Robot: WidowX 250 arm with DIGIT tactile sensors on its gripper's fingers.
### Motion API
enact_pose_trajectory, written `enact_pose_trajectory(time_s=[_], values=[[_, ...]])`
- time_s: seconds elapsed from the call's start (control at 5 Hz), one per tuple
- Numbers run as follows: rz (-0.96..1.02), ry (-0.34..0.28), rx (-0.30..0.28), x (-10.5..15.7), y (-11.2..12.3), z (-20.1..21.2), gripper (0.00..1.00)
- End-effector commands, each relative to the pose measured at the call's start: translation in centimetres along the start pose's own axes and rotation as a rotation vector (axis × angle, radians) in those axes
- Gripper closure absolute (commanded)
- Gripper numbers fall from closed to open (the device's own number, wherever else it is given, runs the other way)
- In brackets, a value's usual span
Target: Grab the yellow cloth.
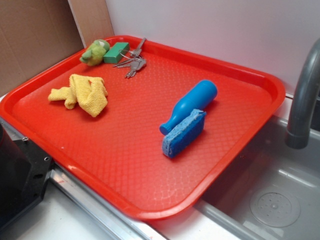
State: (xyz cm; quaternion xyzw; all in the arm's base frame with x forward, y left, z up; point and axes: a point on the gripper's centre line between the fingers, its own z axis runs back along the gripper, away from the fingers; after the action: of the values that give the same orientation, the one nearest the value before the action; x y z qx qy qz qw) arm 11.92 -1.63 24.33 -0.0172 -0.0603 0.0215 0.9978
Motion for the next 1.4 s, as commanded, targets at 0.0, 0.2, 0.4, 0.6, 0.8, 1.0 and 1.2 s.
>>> enact_pose_trajectory(time_s=[0.0, 0.2, 0.4, 0.6, 0.8, 1.0, 1.2], values=[[0.0, 0.0, 0.0, 0.0, 0.0, 0.0, 0.0], [0.24, 0.13, 0.093, 2.4, 5.1, -5.1, 0.0], [0.488, 0.141, 0.135, 4.5, 8.9, -10.2, 0.0], [0.737, 0.122, 0.178, 4.3, 9.7, -15.0, 0.0], [0.939, 0.161, 0.187, 3.3, 8.9, -18.1, 0.0], [0.878, 0.187, 0.154, 3.2, 8.1, -20.3, 0.0], [0.686, 0.16, 0.1, 3.4, 8.5, -21.4, 0.0]])
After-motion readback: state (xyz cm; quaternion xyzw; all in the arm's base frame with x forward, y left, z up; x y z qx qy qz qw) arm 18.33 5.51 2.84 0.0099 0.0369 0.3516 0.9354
